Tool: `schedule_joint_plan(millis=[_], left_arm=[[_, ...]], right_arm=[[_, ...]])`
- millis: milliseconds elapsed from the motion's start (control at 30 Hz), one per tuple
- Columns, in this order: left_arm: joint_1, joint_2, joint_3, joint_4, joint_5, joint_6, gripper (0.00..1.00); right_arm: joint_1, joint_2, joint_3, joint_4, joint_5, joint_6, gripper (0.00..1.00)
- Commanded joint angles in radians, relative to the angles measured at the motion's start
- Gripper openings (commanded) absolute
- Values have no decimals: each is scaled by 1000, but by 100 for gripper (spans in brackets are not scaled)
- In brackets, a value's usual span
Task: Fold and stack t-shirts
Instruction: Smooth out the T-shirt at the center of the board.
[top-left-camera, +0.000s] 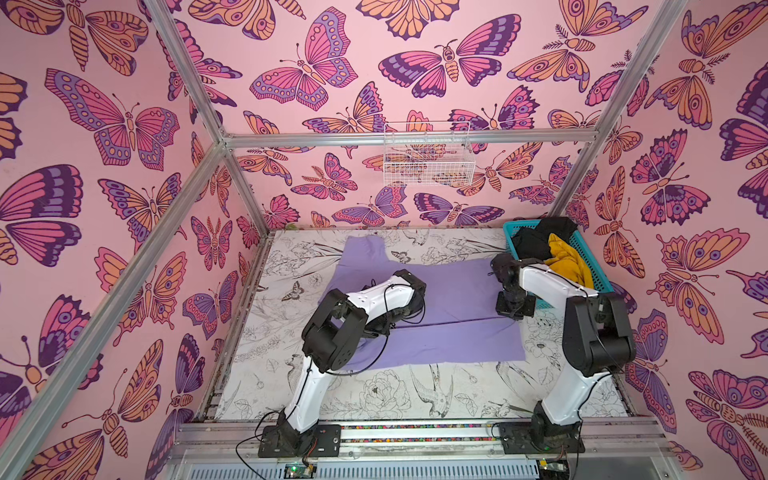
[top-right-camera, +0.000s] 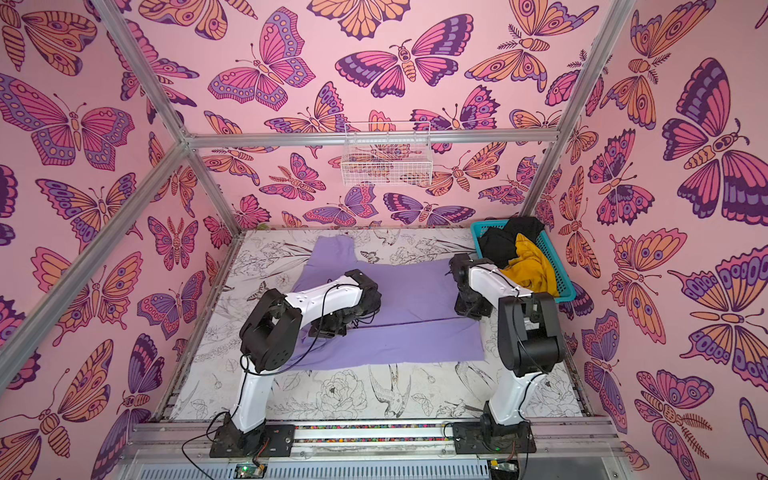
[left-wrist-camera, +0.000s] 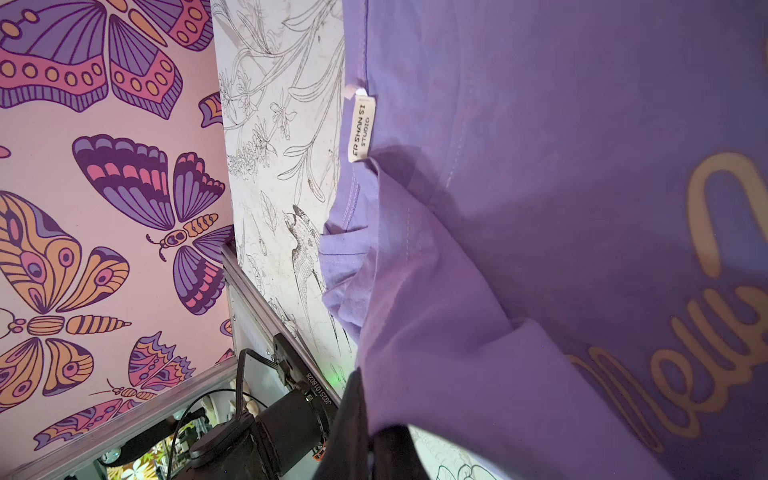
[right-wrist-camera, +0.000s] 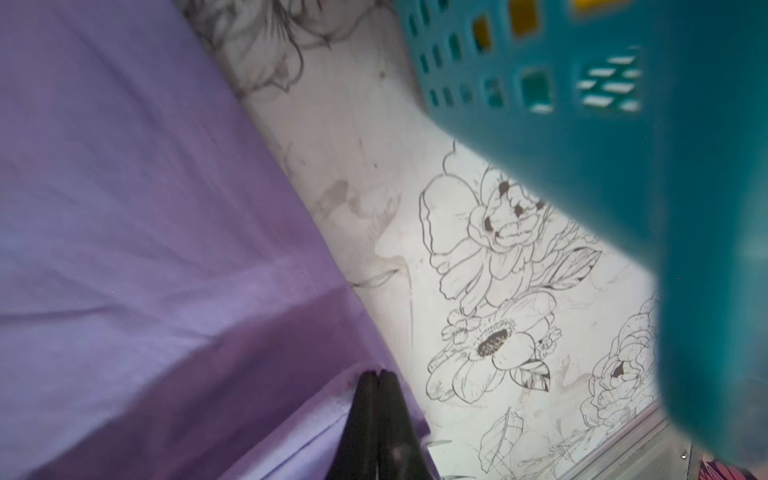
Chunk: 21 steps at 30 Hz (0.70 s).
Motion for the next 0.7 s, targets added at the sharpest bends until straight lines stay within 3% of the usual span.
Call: schedule_joint_plan(millis=[0, 200, 400, 467, 567, 600, 667], left_arm=[[-1, -12, -17, -29, 12, -13, 3], [0, -1, -27, -30, 24, -20, 3], [0, -3, -42, -31, 24, -28, 3], [0, 5, -36, -31, 25, -27, 3], [0, 15, -26, -29, 32, -25, 3], [-2, 18, -21, -30, 32, -23, 3], [-2, 23, -14, -31, 30, -17, 3]], right_arm=[[-8, 59, 53, 9, 20, -21, 0], [-20, 173, 125, 12, 23, -33, 0], [-21, 183, 112, 11, 40, -16, 0], [-21, 172, 93, 19, 39, -10, 12], [-21, 149, 61, 34, 34, 1, 45], [-20, 142, 54, 37, 33, 1, 52], [-20, 120, 47, 38, 37, -1, 53]])
